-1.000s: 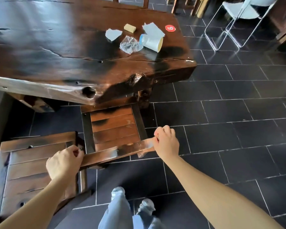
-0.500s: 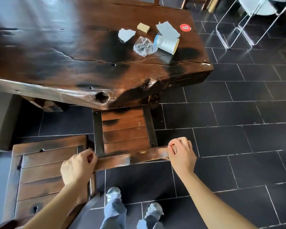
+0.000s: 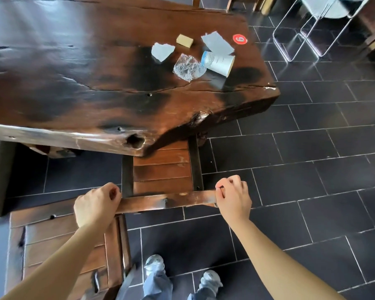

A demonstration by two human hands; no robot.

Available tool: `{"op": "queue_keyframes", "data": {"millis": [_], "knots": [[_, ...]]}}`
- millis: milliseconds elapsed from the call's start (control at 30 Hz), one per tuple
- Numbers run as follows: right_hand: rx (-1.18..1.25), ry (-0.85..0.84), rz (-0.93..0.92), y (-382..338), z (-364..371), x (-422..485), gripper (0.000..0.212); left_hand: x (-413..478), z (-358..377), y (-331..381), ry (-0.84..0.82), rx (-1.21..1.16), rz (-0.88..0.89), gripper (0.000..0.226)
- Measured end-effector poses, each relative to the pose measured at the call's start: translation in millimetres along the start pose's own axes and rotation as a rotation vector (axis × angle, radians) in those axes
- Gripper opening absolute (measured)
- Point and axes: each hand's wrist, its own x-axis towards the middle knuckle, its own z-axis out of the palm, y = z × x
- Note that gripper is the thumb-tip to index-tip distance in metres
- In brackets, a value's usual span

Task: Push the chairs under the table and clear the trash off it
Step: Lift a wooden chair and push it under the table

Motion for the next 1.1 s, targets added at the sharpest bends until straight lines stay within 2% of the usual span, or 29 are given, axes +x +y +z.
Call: {"op": "queue_keyframes", "data": {"millis": [433,600,733,900,1100], "knots": [[-0.018,-0.104,-0.056,4.4,-11.5,-0.5,0.008,-8.5,10.3,-9.7,0.036,-0.114,0.108,0.015],[-0.077,-0.171,0.122,6.2,-20.8,7.0,0.009,-33.9,8.7,-7.7,-0.026,-0.175,0.247,0.014],[-0.013,-0.147,0.253,-3.0,-16.0,-5.5,0.031,-44.7,8.5,-16.0,-0.097,-0.222,0.297,0.031],[-0.025,-0.150,0.151,-3.2,-14.0,-47.1,0.063,-61.2,16.5,-18.9,-0.103,-0.145,0.327,0.057],[0.077,-0.231,0.030,-28.4,-2.1,-152.2,0.061,-98.9,14.2,-16.3,-0.145,-0.163,0.318,0.061]]}}
